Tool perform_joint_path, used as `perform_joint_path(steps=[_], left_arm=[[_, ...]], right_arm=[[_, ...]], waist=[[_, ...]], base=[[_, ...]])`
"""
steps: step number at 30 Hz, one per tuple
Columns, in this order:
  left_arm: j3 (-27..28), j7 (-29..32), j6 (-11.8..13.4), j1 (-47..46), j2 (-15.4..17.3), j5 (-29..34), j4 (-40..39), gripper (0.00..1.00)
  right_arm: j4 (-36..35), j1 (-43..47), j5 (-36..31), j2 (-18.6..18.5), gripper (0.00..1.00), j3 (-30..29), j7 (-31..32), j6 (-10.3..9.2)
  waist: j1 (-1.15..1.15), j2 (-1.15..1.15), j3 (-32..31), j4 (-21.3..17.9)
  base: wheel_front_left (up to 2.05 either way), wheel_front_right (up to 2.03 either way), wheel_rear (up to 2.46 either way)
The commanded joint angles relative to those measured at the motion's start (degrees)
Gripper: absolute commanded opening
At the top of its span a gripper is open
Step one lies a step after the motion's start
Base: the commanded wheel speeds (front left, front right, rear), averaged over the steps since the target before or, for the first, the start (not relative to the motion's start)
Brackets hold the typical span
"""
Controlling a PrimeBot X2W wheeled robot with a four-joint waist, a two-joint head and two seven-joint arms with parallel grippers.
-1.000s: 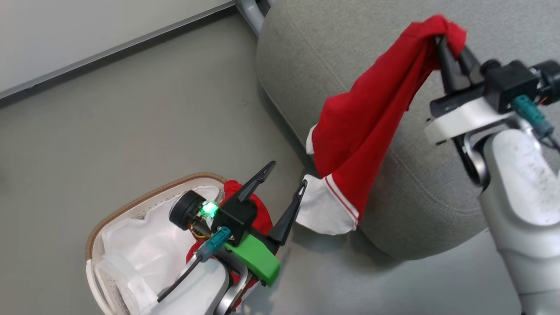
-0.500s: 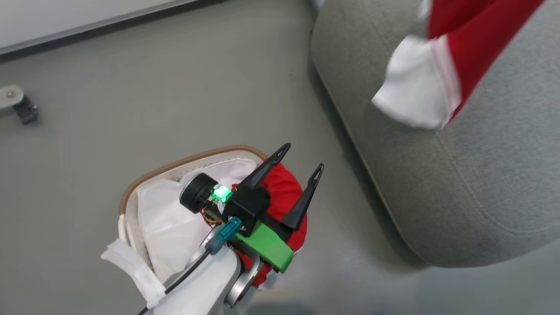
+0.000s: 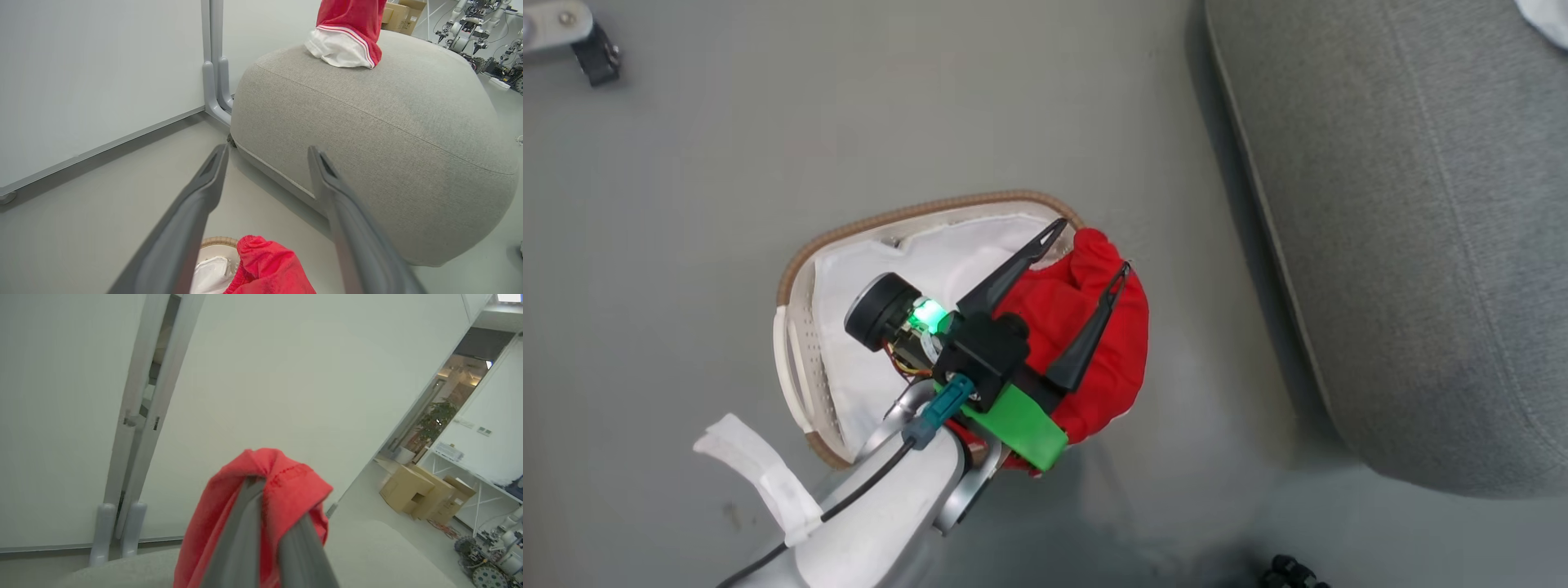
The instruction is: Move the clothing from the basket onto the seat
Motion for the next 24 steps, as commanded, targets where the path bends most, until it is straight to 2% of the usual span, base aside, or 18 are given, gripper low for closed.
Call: perform_joint_path(steps=[1, 8, 14, 15, 16, 17, 18, 24], left_arm=[[0.14, 0.17, 0.24, -1.37, 0.34, 0.44, -0.55, 1.00], [0.60, 1.26, 0.96, -1.92, 2.01, 0.73, -1.70, 1.00], [0.79, 1.71, 1.63, -1.20, 2.94, 0.35, -2.30, 1.00], [0.77, 1.80, 1.70, -1.10, 2.99, 0.21, -2.35, 1.00], [0.78, 1.83, 1.73, -0.98, 3.03, 0.05, -2.31, 1.00], [0.77, 1.83, 1.75, -0.81, 3.06, -0.10, -2.21, 1.00], [0.73, 1.70, 1.73, -0.61, 3.01, -0.34, -2.12, 1.00], [1.19, 0.47, 2.24, 0.88, 2.33, -1.59, -1.63, 1.00]], right_arm=[[1.93, 2.07, -0.44, 1.19, 0.00, -1.22, -1.69, -0.08], [13.78, 9.28, -2.48, 8.50, 0.00, -7.56, -8.13, -0.08], [18.33, 13.64, -3.60, 12.41, 0.00, -12.45, -10.68, -0.08], [18.22, 14.20, -3.39, 12.92, 0.15, -13.28, -10.84, -0.08], [17.69, 14.91, -2.52, 13.85, 0.40, -14.63, -11.02, -0.08], [16.58, 15.58, -2.01, 14.45, 0.91, -15.51, -11.00, -0.08], [15.00, 16.69, -1.67, 14.96, 1.00, -15.81, -11.03, -0.08], [6.22, 25.86, -0.70, 17.14, 1.00, -14.34, -11.07, -0.08]], waist=[[0.00, 0.00, 3.84, 1.48], [0.00, 0.00, 5.77, 0.44], [0.00, 0.00, 5.80, -0.56], [0.00, 0.00, 5.71, -0.68], [0.00, 0.00, 5.51, -0.78], [0.00, 0.00, 5.25, -0.88], [0.00, 0.00, 4.80, -1.00], [0.00, 0.00, 1.55, -1.59]], base=[[0.00, 0.00, 0.00], [0.00, 0.00, 0.00], [0.00, 0.00, 0.00], [0.00, 0.00, 0.00], [0.00, 0.00, 0.00], [0.00, 0.00, 0.00], [0.00, 0.00, 0.00], [0.00, 0.00, 0.00]])
